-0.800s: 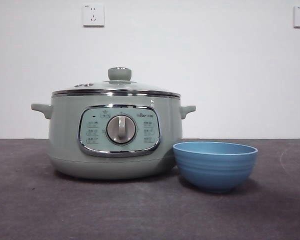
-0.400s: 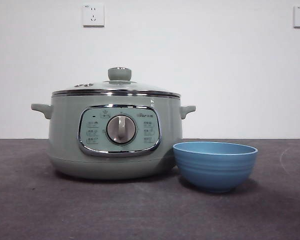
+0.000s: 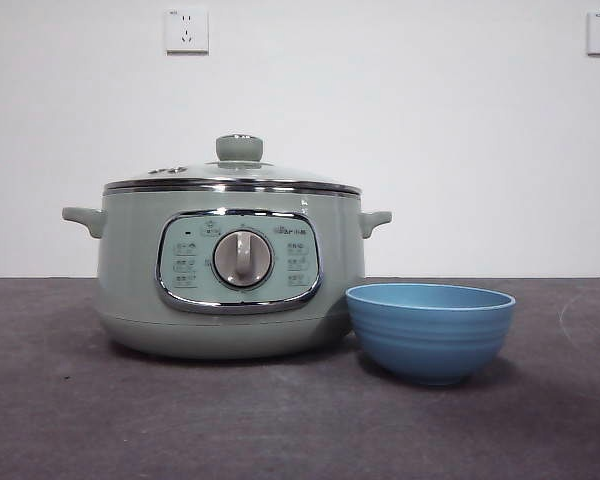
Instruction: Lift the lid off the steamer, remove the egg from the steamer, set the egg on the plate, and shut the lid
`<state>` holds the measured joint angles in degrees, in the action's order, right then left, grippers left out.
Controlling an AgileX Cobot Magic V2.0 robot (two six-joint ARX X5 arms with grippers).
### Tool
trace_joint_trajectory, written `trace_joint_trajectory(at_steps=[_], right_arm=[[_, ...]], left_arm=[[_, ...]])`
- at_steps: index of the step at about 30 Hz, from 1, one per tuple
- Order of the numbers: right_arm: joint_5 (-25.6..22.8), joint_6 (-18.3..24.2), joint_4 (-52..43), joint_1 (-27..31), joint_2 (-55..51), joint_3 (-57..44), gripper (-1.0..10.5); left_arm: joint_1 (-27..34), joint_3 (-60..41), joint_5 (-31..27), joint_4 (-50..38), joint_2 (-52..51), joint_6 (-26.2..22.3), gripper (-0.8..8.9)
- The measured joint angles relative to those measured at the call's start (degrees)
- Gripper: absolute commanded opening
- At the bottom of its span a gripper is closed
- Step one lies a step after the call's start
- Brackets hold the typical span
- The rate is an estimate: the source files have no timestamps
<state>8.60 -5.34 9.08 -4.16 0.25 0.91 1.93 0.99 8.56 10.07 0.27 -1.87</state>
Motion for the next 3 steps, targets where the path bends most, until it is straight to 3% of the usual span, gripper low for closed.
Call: trace_joint_trajectory(at_steps=[3], right_arm=[[0.0, 0.0, 0.0, 0.0, 0.0, 0.0, 0.0]], left_arm=[[0.0, 0.0, 0.0, 0.0, 0.0, 0.0, -0.04]])
